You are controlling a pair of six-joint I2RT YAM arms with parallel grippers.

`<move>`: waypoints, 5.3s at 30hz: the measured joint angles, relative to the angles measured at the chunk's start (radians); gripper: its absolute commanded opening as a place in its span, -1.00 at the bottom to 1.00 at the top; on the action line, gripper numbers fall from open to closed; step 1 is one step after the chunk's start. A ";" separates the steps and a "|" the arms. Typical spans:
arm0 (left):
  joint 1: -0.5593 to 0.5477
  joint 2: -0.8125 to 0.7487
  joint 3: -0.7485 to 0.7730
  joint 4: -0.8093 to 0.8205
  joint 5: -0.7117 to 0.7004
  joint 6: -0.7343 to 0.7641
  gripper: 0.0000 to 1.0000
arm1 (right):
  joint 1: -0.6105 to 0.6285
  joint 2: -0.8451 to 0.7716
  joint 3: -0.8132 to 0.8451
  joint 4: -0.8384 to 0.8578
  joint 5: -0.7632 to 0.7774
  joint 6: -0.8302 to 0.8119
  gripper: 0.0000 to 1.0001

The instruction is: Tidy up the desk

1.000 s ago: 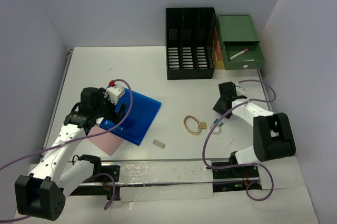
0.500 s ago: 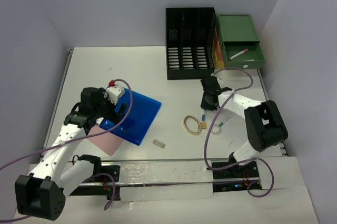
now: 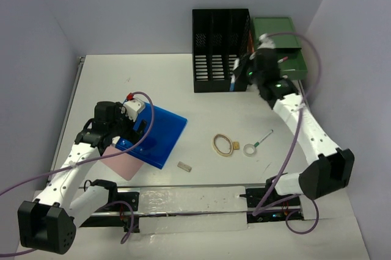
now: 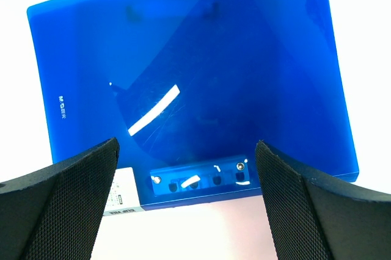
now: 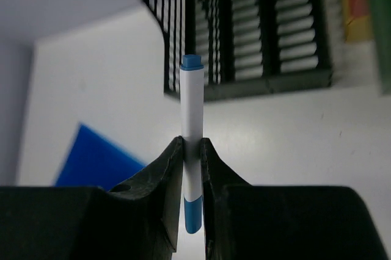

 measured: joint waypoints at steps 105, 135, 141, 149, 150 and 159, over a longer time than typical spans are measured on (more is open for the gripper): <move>0.000 0.016 0.000 0.014 -0.052 -0.018 0.99 | 0.074 -0.078 -0.026 0.078 -0.121 0.183 -1.00; 0.000 0.056 -0.005 0.029 -0.077 -0.018 0.99 | -0.451 0.327 0.220 0.076 0.057 0.266 -0.03; 0.000 0.049 -0.005 0.029 -0.077 -0.018 0.99 | -0.447 0.289 0.210 0.056 0.035 0.187 -0.08; 0.000 0.042 -0.005 0.030 -0.079 -0.021 0.99 | -0.454 0.081 -0.008 0.079 -0.023 0.164 -0.17; 0.000 0.042 -0.005 0.030 -0.080 -0.021 0.98 | -0.457 0.042 -0.052 0.087 -0.032 0.163 -0.17; 0.000 0.042 -0.005 0.030 -0.082 -0.021 0.98 | -0.548 -0.050 -0.191 0.150 -0.125 0.159 -0.31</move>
